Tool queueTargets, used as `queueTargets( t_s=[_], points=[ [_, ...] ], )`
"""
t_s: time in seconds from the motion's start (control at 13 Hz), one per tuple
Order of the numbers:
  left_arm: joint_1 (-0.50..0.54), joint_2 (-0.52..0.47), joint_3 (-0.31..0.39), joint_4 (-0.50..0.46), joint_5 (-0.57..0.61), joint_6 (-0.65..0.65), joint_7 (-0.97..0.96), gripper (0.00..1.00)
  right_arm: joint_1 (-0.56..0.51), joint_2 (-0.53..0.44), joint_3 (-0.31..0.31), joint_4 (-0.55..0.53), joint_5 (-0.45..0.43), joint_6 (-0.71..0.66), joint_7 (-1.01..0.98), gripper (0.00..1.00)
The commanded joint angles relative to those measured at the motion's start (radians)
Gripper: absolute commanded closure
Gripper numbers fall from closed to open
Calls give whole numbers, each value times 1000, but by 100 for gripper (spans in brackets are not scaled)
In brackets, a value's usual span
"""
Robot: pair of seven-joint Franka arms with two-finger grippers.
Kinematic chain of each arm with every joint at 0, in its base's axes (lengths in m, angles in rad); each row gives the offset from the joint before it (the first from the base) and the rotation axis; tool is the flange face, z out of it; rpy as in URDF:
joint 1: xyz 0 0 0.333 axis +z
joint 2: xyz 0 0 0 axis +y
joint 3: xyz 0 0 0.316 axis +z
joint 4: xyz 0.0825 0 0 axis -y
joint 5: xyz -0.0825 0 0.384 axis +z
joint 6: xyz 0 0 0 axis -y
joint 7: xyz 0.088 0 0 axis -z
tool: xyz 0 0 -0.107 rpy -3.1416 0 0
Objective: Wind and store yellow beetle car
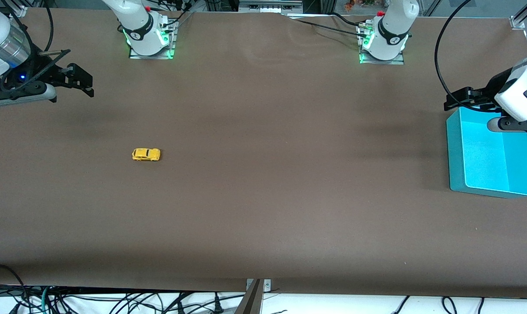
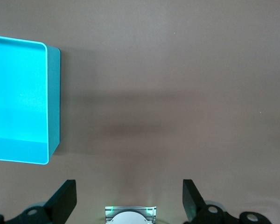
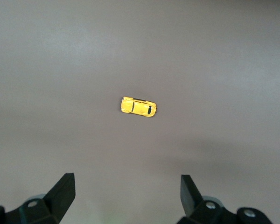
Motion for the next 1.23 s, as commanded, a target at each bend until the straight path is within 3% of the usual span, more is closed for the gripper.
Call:
queueTargets(
  t_s=[0.0,1.15],
  points=[
    [4,1,-4,6,7,5,22,0,-8,9,7,37,10,-58,21,0],
    [2,3,-4,6,7,5,22,0,-8,9,7,34,5,-49,8,0]
  ],
)
